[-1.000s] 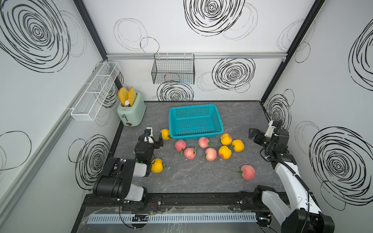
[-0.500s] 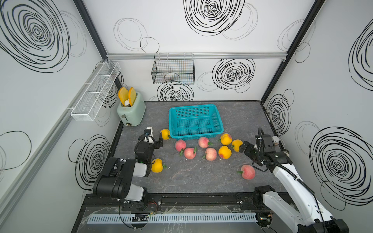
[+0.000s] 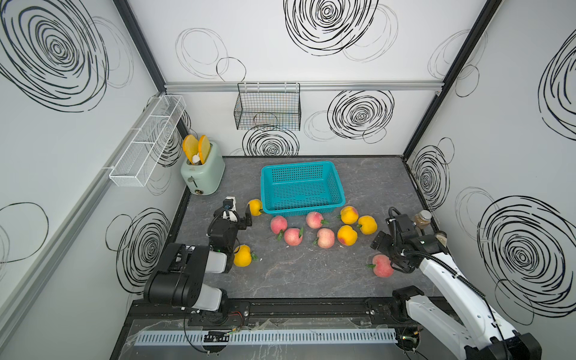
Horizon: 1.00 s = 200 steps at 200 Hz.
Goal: Put the peaches into the basket
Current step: Pick up the peach from the center of the board.
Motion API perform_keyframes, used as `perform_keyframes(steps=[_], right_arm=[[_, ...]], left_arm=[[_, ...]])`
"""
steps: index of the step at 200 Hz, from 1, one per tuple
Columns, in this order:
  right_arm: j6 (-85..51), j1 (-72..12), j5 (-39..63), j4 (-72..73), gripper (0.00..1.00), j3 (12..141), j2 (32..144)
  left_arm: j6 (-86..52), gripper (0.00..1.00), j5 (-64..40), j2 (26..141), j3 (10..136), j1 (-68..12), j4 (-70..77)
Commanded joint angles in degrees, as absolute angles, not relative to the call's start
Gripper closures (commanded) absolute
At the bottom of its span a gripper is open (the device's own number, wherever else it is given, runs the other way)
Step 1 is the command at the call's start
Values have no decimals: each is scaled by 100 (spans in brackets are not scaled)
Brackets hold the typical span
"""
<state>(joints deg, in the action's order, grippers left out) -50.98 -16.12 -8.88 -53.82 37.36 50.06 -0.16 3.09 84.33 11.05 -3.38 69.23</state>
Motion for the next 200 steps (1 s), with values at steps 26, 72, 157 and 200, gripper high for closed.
perform_keyframes(steps=[26,72,157,200], right_arm=[[-5552,-2126,-987,-5773,1,3723,5356],[-5876,-2676,-1266,-6030,1,3753,5512],[-6082,-3078,-1669,-5912,1,3873,6322],[-5968,-3084,-1586,-5712,5,3920,6518]], left_arm=[[67,2,377,8385,1183,-369,7356],[63,2,371,8385,1185,-369,7356],[56,2,349,8385,1180,-360,7356],[53,2,334,8385,1180,-352,7349]])
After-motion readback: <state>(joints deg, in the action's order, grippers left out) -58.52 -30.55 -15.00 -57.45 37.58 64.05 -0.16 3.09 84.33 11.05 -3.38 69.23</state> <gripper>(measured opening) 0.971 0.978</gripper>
